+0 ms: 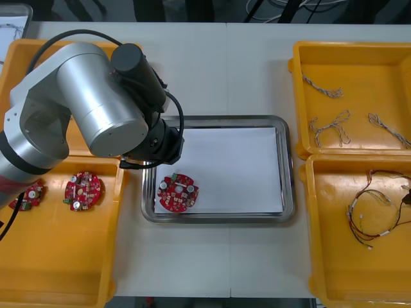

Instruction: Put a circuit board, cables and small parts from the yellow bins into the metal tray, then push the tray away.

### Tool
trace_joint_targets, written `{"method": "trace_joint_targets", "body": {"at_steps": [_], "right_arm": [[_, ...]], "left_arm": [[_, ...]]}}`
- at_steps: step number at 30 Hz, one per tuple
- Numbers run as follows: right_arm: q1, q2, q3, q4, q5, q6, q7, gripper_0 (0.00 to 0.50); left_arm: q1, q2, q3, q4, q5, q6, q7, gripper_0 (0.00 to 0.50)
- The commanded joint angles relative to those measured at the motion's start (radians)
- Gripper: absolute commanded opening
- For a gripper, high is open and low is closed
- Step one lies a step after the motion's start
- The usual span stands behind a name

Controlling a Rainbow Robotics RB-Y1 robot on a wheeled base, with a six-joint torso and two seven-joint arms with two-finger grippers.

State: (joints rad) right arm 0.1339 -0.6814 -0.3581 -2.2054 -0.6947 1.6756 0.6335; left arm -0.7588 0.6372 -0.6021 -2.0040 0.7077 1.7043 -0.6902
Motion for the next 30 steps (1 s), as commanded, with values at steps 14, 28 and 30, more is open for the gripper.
{"method": "trace_joint_targets", "body": {"at_steps": [14,28,30], "right_arm": [[0.041,0.026,0.028,0.184,-0.062,-0.119,-0.077,0.500],[0.041,0.057,0.094,0.242,-0.052,-0.166,-0.092,0.500],[0.046,0.059,0.099,0.242,-0.049,-0.177,-0.095,0.500]], "left_arm": [[-0.042,0.142,0.235,-0.044,0.127,0.123,0.008,0.500],[-0.042,0.216,0.337,0.102,0.098,0.126,-0.129,0.500],[-0.042,0.223,0.340,0.122,0.082,0.121,-0.146,0.500]]}}
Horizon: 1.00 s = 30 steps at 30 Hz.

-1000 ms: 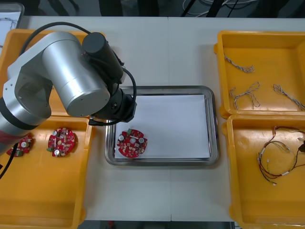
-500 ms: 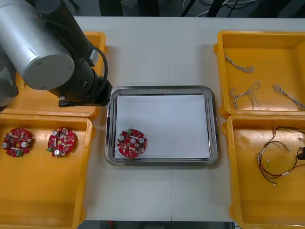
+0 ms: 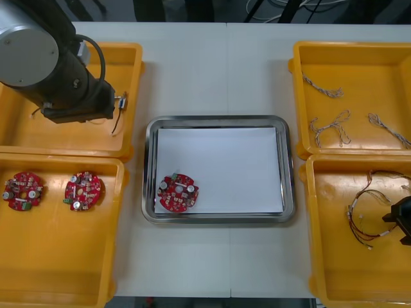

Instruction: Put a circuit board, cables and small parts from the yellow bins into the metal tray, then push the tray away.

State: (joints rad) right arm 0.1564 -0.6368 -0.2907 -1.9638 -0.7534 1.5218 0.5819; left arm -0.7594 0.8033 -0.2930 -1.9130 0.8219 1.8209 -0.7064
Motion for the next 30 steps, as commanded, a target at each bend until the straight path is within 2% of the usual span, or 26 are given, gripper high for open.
{"method": "trace_joint_targets", "body": {"at_steps": [1,14,24,30], "right_arm": [[0.026,0.012,0.031,0.000,0.013,-0.025,-0.043,0.500],[0.042,0.012,0.071,0.026,0.032,-0.055,-0.047,0.500],[0.063,0.012,0.085,0.028,0.042,-0.072,-0.053,0.500],[0.075,0.014,0.102,0.028,0.048,-0.081,-0.063,0.500]], "left_arm": [[-0.041,0.062,0.035,0.045,-0.038,-0.006,-0.133,0.500],[-0.047,0.086,0.138,0.212,-0.050,-0.071,-0.140,0.500],[-0.107,0.088,0.147,0.345,-0.053,-0.078,-0.119,0.500],[-0.123,0.086,0.146,0.434,-0.052,-0.140,-0.114,0.500]]}}
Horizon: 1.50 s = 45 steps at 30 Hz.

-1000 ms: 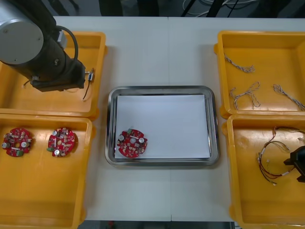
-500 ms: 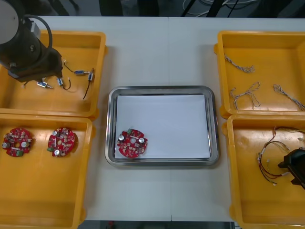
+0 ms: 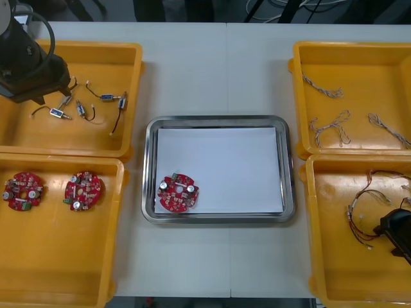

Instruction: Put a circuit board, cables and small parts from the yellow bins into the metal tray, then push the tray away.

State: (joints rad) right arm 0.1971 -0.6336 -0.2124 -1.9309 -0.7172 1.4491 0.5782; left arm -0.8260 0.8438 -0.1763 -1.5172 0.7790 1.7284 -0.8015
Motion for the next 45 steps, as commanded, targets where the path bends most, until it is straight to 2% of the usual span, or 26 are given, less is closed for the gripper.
{"method": "trace_joint_targets", "body": {"at_steps": [1,10,20,28,37,43,44,45], "right_arm": [[0.038,0.011,0.027,-0.005,0.013,-0.009,-0.061,0.500],[0.041,0.011,0.030,-0.007,0.027,-0.016,-0.067,0.500],[0.021,0.009,0.031,-0.007,0.047,-0.016,-0.074,0.500],[0.022,0.011,0.044,-0.005,0.048,-0.018,-0.077,0.500],[0.021,0.012,0.058,-0.005,0.055,-0.036,-0.086,0.500],[0.022,0.018,0.058,-0.005,0.058,-0.039,-0.084,0.500],[0.022,0.020,0.058,-0.005,0.058,-0.042,-0.084,0.471],[0.022,0.021,0.059,-0.005,0.058,-0.045,-0.084,0.347]], "left_arm": [[-0.056,0.046,0.029,0.055,-0.009,-0.061,-0.019,0.500],[-0.074,0.044,0.029,0.193,0.019,-0.135,-0.019,0.500],[-0.074,0.038,0.026,0.284,0.042,-0.194,-0.024,0.500],[-0.074,0.035,-0.051,0.338,0.057,-0.271,-0.018,0.500],[-0.074,0.008,-0.072,0.393,0.040,-0.316,-0.021,0.500],[-0.074,-0.008,-0.109,0.454,0.029,-0.405,-0.022,0.500],[-0.074,-0.009,-0.112,0.457,0.028,-0.415,-0.024,0.500],[-0.074,-0.011,-0.117,0.459,0.025,-0.418,-0.024,0.500]]}}
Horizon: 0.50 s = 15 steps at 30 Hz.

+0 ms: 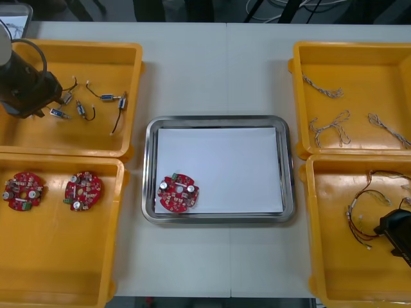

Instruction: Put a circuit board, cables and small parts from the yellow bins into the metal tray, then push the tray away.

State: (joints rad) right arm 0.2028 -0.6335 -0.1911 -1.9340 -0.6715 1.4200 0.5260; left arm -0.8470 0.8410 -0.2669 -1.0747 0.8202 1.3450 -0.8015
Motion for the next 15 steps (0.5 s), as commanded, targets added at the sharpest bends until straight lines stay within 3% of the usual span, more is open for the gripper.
{"method": "trace_joint_targets", "body": {"at_steps": [1,2,3,15], "right_arm": [[0.018,0.023,0.041,-0.003,0.013,-0.021,-0.031,0.347],[0.018,0.023,0.041,-0.003,0.013,-0.022,-0.029,0.051],[0.018,0.024,0.042,-0.002,0.013,-0.024,-0.029,0.000],[0.012,0.023,-0.005,-0.008,0.006,-0.019,-0.011,0.000]], "left_arm": [[-0.053,-0.008,-0.035,0.019,-0.016,-0.040,-0.022,0.500],[-0.053,-0.008,-0.041,0.022,-0.016,-0.043,-0.022,0.500],[-0.053,-0.008,-0.046,0.022,-0.016,-0.046,-0.021,0.500],[-0.052,-0.028,-0.084,0.059,-0.009,-0.106,-0.019,0.500]]}}
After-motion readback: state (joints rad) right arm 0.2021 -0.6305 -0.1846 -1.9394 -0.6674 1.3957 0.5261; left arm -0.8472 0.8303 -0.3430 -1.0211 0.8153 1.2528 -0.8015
